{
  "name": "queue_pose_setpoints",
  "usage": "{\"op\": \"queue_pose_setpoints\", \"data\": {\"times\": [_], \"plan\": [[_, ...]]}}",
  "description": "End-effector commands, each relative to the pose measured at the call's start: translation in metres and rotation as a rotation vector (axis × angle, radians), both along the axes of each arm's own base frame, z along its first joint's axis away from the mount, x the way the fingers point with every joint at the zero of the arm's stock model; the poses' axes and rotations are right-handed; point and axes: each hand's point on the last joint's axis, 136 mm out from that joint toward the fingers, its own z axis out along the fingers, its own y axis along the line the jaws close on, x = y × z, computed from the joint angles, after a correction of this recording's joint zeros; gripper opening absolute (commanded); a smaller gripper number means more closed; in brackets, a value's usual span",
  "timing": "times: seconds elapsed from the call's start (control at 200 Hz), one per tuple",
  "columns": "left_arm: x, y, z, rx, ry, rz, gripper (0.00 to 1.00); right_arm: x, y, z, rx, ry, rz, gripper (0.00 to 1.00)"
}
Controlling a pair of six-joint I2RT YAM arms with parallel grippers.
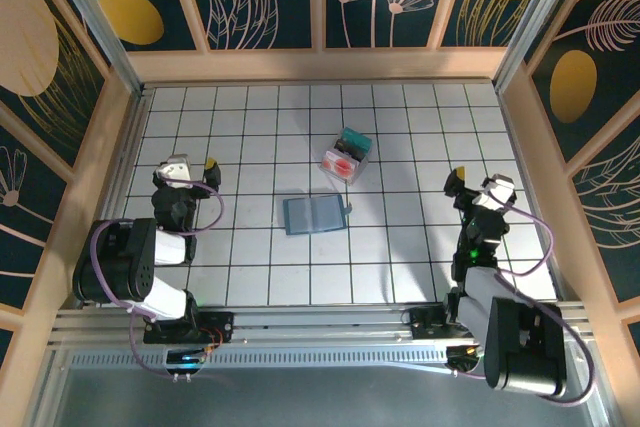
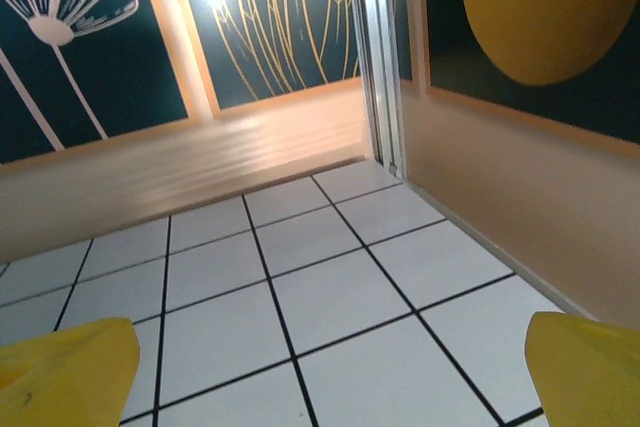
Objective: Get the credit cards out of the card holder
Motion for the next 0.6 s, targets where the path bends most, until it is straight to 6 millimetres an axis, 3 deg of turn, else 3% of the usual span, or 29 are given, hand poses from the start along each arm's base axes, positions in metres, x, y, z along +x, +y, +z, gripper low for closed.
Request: {"op": "queue_pose_setpoints", "data": {"times": [0.0, 0.195, 0.42, 0.596], "plan": [[0.002, 0.005, 0.001, -0.021, -0.002, 0.022, 0.99, 0.004, 0.003, 0.014, -0.006, -0.087, 0.029, 0.99], [0.002, 0.004, 0.001, -0.021, -0.002, 0.020, 0.99, 0.023, 0.007, -0.008, -0.012, 0.009, 0.072, 0.99], [0.002, 0.004, 0.001, -0.021, -0.002, 0.020, 0.99, 0.021, 0.008, -0.007, -0.022, -0.003, 0.098, 0.99], [0.002, 0.004, 0.002, -0.021, -0.005, 0.021, 0.99, 0.016, 0.023, -0.004, -0.041, -0.026, 0.200, 0.99]]}}
